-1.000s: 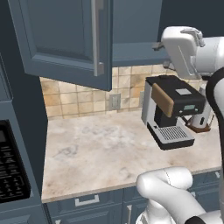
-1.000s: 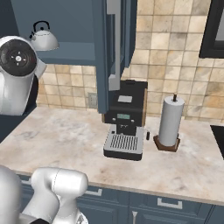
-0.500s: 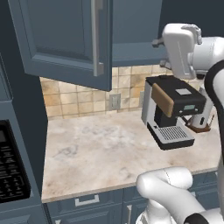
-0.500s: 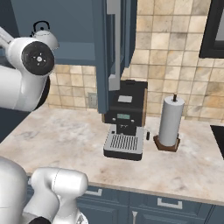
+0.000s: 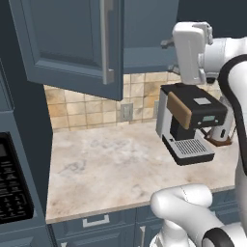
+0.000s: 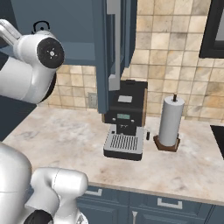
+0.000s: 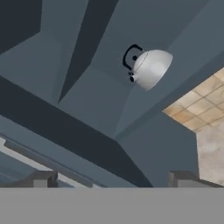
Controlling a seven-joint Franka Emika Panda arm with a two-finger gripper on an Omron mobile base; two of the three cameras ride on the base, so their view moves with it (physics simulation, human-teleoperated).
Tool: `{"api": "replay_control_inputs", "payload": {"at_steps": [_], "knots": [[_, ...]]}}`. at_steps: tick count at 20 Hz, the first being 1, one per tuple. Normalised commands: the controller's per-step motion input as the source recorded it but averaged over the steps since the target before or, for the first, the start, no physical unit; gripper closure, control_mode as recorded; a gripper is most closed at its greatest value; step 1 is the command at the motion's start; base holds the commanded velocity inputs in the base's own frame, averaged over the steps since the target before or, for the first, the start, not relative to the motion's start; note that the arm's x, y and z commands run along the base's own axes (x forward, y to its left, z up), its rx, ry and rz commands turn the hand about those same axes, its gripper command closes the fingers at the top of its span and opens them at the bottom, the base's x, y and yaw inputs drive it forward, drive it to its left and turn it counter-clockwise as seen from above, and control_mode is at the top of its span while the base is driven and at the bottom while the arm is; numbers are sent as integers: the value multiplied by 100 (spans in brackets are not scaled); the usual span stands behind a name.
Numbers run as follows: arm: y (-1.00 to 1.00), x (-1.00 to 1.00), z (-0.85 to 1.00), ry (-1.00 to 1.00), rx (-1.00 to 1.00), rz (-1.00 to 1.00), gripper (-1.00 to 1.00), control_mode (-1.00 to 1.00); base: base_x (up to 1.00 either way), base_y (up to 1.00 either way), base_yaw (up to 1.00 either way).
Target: Open the cabinet, pick the kettle from the cabinet, and place it in the sink.
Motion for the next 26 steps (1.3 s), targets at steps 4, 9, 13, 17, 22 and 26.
{"api": "replay_control_inputs", "payload": {"at_steps": [4, 9, 13, 17, 22, 26], "knots": [[32, 24, 0, 3, 2, 7, -100, -100, 0, 0, 0], [34, 19, 0, 2, 1, 7, -100, -100, 0, 0, 0], [26, 19, 0, 6, 4, 8, -100, -100, 0, 0, 0], [28, 18, 0, 7, 4, 7, -100, -100, 0, 0, 0], [30, 17, 0, 7, 4, 6, -100, -100, 0, 0, 0], [30, 16, 0, 5, 3, 6, -100, -100, 0, 0, 0]]}}
